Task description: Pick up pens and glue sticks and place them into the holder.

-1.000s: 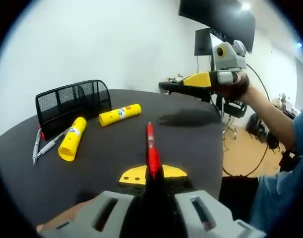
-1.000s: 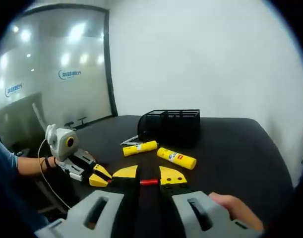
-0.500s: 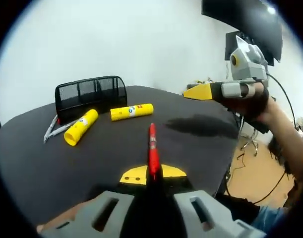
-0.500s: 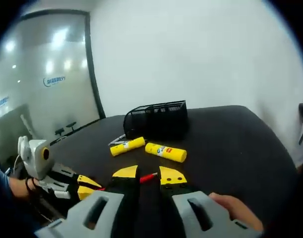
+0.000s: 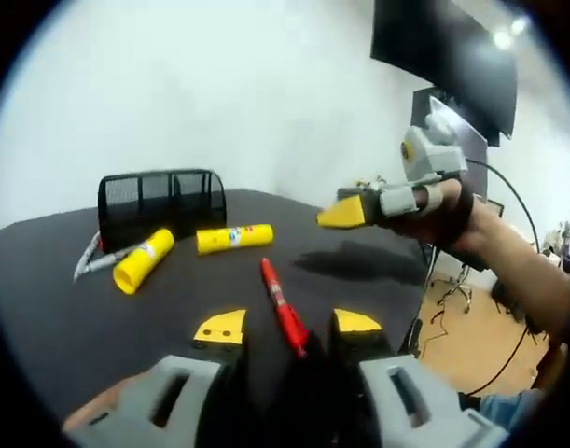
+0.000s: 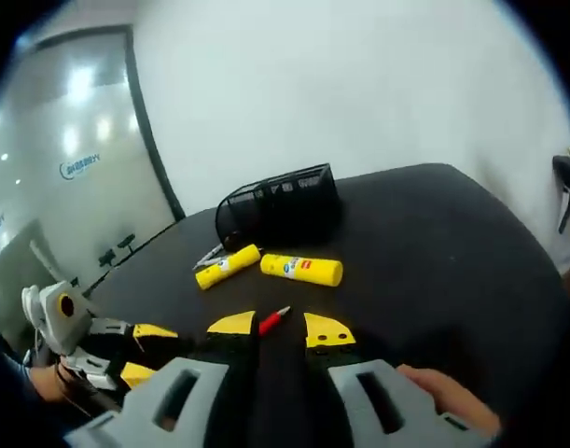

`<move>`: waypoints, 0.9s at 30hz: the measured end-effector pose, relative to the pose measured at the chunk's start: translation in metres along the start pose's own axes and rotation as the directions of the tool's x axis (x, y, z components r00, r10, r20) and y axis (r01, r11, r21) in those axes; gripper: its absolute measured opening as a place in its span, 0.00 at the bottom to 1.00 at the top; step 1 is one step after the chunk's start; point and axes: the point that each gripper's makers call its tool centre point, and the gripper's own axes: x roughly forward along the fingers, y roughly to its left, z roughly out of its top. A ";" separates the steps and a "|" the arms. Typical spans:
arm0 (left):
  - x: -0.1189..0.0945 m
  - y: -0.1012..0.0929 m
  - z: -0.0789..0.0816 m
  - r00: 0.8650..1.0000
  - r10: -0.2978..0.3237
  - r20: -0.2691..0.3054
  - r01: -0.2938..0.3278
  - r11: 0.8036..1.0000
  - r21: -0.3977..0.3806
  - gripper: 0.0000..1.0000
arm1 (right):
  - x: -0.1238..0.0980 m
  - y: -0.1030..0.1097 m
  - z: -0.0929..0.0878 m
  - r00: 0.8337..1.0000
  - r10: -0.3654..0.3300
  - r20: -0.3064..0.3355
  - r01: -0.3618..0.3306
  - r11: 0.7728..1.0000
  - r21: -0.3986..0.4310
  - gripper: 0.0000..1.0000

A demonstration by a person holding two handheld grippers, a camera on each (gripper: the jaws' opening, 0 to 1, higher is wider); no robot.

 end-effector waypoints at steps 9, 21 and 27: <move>-0.014 0.043 0.018 0.978 -0.192 0.078 0.187 0.980 0.068 0.81 | 0.017 0.015 0.009 0.992 0.013 -0.126 0.004 0.991 0.134 0.40; -0.031 0.099 0.014 0.976 -0.203 0.076 0.202 0.979 0.027 0.96 | 0.026 0.030 0.024 0.963 -0.046 -0.264 0.072 0.994 0.086 0.32; -0.034 0.118 0.014 0.969 -0.180 0.171 0.188 0.982 -0.033 0.96 | 0.023 0.031 0.017 0.919 -0.130 -0.372 0.130 0.991 -0.024 0.25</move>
